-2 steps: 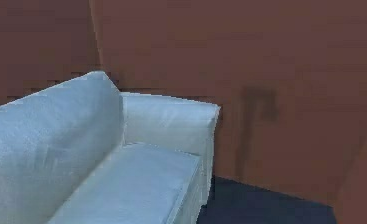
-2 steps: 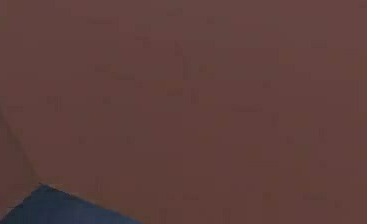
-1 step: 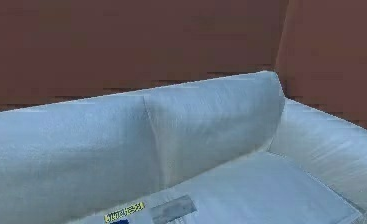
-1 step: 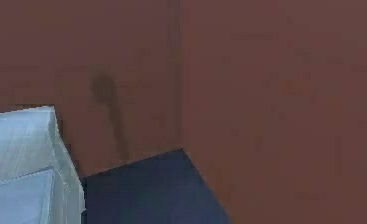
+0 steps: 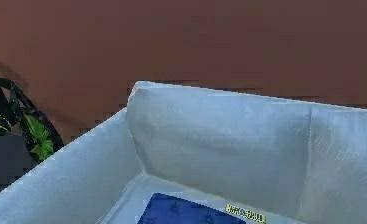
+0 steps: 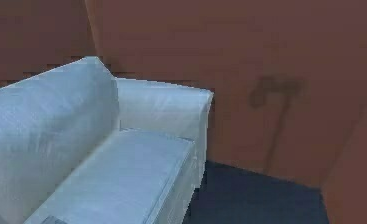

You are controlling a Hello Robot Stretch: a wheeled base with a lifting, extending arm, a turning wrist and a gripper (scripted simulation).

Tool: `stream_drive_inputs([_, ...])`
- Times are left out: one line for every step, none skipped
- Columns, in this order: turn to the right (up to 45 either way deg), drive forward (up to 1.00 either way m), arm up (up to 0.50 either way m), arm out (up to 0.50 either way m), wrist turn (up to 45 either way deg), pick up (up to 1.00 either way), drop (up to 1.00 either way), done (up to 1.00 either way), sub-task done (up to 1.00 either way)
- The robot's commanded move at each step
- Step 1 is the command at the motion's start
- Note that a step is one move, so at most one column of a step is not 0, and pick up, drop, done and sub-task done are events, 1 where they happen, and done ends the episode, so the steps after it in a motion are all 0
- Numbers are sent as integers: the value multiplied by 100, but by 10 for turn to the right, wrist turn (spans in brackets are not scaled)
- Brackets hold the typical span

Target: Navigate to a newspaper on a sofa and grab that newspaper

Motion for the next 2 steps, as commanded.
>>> stream_drive_inputs([-420, 0, 0, 0, 0, 0, 0, 0, 0])
stream_drive_inputs([0, 0, 50, 0, 0, 0, 0, 0, 0])
